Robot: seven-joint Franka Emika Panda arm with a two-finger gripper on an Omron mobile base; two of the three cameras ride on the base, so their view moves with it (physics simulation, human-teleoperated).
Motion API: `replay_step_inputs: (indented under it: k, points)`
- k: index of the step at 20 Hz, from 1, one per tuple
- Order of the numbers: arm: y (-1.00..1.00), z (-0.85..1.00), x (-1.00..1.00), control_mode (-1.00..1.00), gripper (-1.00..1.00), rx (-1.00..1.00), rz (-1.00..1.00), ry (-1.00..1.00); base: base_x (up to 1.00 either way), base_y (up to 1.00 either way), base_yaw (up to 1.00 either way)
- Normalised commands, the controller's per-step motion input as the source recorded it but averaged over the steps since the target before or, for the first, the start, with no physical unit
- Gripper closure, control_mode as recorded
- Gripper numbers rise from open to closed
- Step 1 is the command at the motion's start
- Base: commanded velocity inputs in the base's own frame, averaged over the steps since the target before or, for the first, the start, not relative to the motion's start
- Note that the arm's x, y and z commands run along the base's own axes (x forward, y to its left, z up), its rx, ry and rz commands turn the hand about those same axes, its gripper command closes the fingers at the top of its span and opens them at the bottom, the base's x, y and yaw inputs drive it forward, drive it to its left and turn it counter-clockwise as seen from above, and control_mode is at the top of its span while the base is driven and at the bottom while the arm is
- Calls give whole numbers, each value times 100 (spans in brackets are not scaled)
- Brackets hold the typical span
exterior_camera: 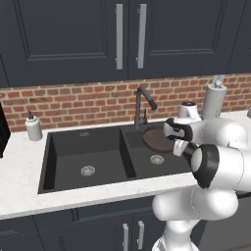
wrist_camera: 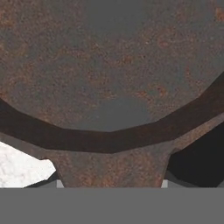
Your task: Pick the pan and sponge and place them into the sink. Then turn on the water.
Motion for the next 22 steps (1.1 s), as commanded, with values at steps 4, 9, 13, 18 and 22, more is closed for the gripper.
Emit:
replay_step_inputs:
  k: [4,9,13,18,22]
  points:
    - [0,-21,32,-100,100,1,0,0,0,0,0]
    - [0,-27,11,-100,100,0,1,0,0,0,0]
    - [0,-24,7,-100,100,0,0,0,0,0,0]
    - [0,-18,3,-100,100,0,0,0,0,0,0]
    - [0,-32,13,-100,100,0,0,0,0,0,0]
